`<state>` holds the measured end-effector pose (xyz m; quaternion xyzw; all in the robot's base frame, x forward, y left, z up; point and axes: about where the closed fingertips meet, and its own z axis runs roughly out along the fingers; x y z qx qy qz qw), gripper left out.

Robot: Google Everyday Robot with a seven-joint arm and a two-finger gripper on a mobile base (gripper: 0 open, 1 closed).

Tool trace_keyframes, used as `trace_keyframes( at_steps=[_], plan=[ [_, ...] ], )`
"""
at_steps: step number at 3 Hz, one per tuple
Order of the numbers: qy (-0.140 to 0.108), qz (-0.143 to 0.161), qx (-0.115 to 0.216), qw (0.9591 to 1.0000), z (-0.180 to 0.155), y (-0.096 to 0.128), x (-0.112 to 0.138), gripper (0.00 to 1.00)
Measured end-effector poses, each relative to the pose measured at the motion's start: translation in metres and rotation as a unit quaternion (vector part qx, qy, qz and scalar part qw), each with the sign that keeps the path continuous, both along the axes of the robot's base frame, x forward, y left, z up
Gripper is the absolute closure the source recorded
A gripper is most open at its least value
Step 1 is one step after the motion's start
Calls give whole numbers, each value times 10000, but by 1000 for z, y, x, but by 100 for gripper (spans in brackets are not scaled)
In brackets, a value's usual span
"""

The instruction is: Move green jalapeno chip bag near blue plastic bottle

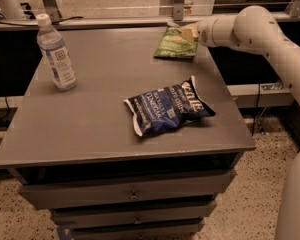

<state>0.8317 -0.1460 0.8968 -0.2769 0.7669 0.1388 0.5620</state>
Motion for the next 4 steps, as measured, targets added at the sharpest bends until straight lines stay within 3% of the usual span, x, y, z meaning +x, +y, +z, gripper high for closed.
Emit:
trace_keyframes(
  at_steps=[1, 2, 4],
  plan=[
    [-110, 547, 1, 9984, 14, 41, -7, 100],
    [-112, 767, -63, 9970, 18, 57, -10, 84],
    [354, 367, -408, 9979, -16, 8, -36, 38]
  ],
)
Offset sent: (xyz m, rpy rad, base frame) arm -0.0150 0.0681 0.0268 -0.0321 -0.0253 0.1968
